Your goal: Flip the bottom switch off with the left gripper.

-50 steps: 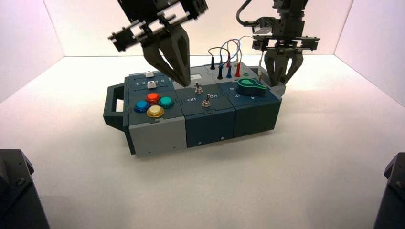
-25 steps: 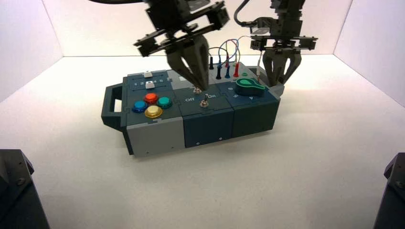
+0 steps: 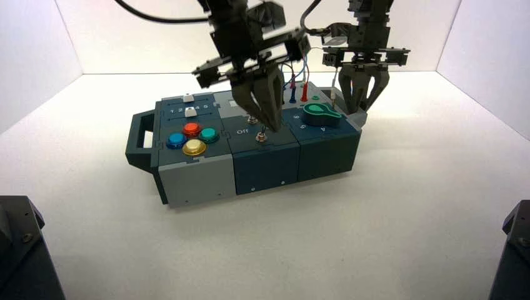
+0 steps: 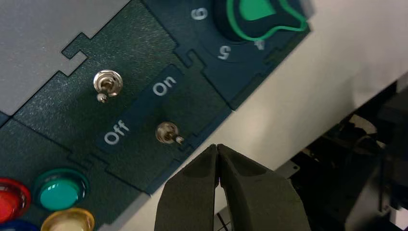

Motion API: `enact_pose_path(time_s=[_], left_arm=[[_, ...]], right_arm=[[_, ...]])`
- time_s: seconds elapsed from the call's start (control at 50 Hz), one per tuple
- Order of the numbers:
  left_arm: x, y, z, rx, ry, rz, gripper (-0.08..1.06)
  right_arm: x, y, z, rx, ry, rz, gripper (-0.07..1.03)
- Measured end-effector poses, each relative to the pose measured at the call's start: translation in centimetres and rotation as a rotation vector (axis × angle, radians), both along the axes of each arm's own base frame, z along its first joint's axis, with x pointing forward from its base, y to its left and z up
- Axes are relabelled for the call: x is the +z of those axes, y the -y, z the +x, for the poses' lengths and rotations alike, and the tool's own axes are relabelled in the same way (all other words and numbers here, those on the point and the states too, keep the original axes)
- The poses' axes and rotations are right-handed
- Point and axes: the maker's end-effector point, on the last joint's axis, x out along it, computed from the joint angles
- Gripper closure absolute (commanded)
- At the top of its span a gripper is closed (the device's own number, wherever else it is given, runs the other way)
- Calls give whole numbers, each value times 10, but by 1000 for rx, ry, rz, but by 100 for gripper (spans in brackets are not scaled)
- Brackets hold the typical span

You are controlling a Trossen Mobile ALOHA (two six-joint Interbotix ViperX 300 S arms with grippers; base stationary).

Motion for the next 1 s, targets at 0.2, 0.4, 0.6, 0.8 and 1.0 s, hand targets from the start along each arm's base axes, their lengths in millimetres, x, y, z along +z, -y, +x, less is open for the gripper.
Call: enact_pose_path(time_s=[0.2,0.4,0.6,0.8,1.0], left_arm=[[-4,4,4,-1,-4,4,100],[-7,4,6,0,-6,8,100],[-8,-1,11,19,-6,11,100],[-8,-9,15,36,-6,15,100],[-8,-11,14,39,-5,16,100]], right_arm=[[0,0,0,0,0,0,98],[0,0,1,-2,1,0,98],[0,0,0,0,0,0,98],[0,0,0,0,-1,0,98],[0,0,1,0,0,0,98]])
